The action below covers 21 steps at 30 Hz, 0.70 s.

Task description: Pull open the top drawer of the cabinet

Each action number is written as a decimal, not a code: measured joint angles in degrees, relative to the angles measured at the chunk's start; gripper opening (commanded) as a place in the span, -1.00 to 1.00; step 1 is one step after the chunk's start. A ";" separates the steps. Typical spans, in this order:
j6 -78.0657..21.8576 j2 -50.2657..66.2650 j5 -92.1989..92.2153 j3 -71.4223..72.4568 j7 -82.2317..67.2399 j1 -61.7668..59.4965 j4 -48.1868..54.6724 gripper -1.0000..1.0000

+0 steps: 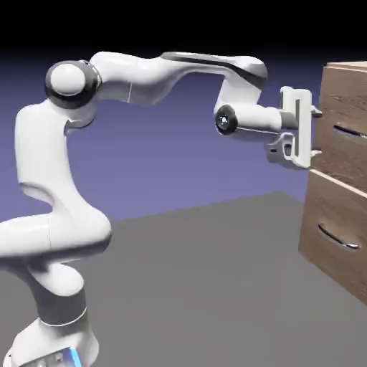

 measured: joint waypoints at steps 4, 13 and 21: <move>-1.18 0.08 9.97 6.51 -2.41 -7.30 3.79 0.00; -1.86 -2.47 21.68 17.25 -2.64 -20.37 12.71 0.00; -0.70 -6.75 20.42 21.39 1.89 -26.65 19.15 -1.00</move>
